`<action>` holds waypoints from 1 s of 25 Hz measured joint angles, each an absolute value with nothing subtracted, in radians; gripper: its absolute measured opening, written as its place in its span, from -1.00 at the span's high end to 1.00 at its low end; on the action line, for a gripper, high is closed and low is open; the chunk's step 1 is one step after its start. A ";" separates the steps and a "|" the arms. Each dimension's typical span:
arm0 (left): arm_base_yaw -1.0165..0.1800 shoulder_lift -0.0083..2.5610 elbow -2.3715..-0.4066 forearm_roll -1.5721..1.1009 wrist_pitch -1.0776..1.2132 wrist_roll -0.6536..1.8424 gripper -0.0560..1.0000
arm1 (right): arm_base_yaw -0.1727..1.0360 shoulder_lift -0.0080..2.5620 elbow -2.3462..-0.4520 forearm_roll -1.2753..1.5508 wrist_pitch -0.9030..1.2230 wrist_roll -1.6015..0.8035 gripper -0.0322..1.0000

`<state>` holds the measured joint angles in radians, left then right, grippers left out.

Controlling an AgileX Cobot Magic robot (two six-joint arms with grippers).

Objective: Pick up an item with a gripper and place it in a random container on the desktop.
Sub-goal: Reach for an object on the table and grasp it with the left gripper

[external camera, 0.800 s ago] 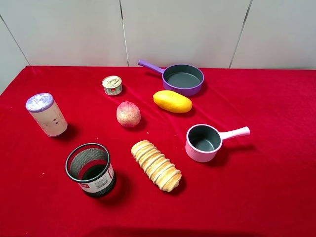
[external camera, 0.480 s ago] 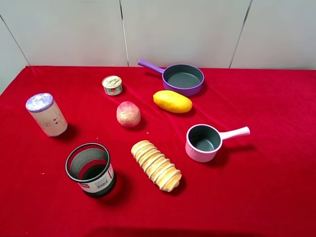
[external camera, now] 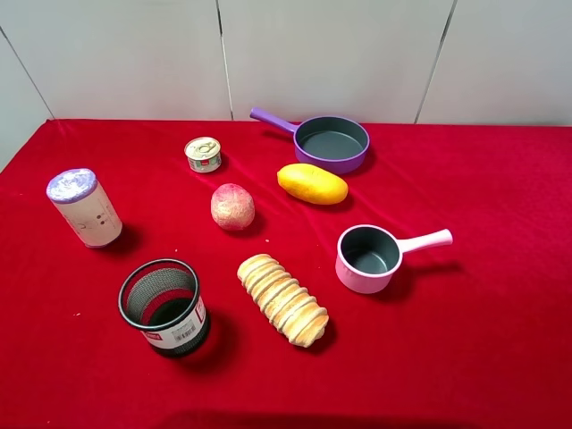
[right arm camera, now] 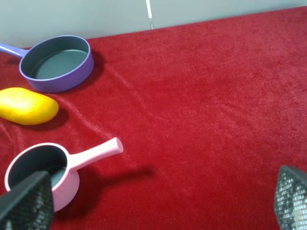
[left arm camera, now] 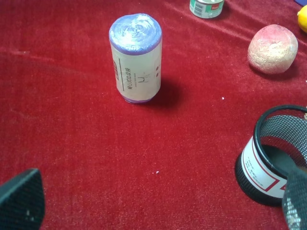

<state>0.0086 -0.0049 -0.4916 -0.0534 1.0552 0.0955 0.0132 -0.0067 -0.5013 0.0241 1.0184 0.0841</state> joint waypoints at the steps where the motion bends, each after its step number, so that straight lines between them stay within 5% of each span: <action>1: 0.009 -0.005 -0.492 -0.053 1.055 0.096 -0.99 | 0.013 -0.007 -0.501 0.024 1.018 0.084 -0.40; 25: 0.009 -0.005 -0.494 -0.050 1.050 0.096 -0.99 | 0.013 -0.007 -0.501 0.024 1.018 0.084 -0.40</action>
